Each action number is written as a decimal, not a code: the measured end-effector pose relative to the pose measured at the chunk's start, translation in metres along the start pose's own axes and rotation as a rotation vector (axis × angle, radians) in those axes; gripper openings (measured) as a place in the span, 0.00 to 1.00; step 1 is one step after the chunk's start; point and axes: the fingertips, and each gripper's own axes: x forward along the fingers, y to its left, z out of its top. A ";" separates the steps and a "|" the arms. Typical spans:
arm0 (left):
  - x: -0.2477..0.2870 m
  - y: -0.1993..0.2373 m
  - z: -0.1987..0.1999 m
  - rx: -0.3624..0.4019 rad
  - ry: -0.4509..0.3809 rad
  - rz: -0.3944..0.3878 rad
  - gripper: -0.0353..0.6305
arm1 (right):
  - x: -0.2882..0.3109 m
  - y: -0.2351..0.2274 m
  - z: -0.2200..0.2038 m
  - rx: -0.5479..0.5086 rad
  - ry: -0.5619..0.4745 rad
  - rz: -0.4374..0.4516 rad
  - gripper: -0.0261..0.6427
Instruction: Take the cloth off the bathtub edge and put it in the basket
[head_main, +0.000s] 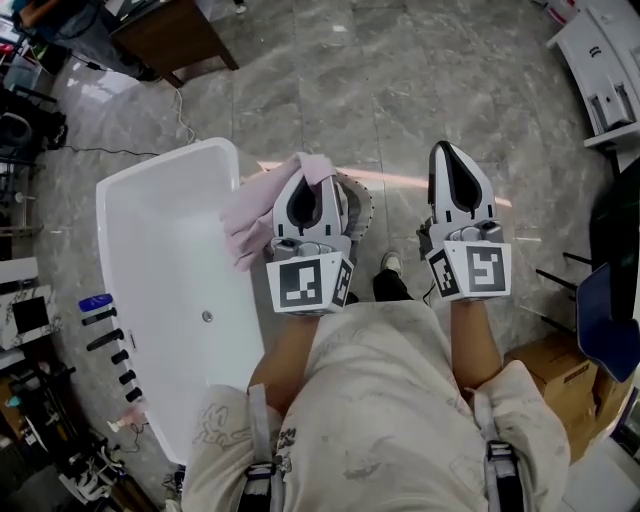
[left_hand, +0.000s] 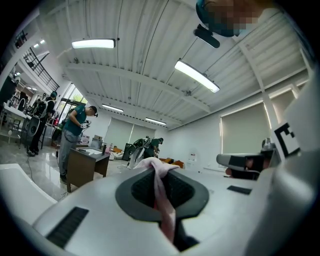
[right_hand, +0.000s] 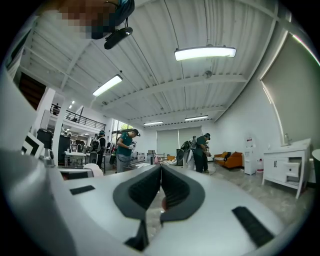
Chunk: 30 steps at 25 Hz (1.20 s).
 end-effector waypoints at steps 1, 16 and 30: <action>0.004 -0.007 -0.001 0.005 0.003 -0.002 0.07 | 0.001 -0.007 0.001 0.004 -0.002 0.004 0.02; 0.034 -0.072 -0.008 0.033 0.011 -0.008 0.07 | -0.005 -0.079 -0.005 0.066 -0.016 -0.008 0.02; 0.054 -0.111 -0.018 0.048 0.024 -0.054 0.07 | -0.015 -0.114 -0.007 0.081 -0.022 -0.041 0.02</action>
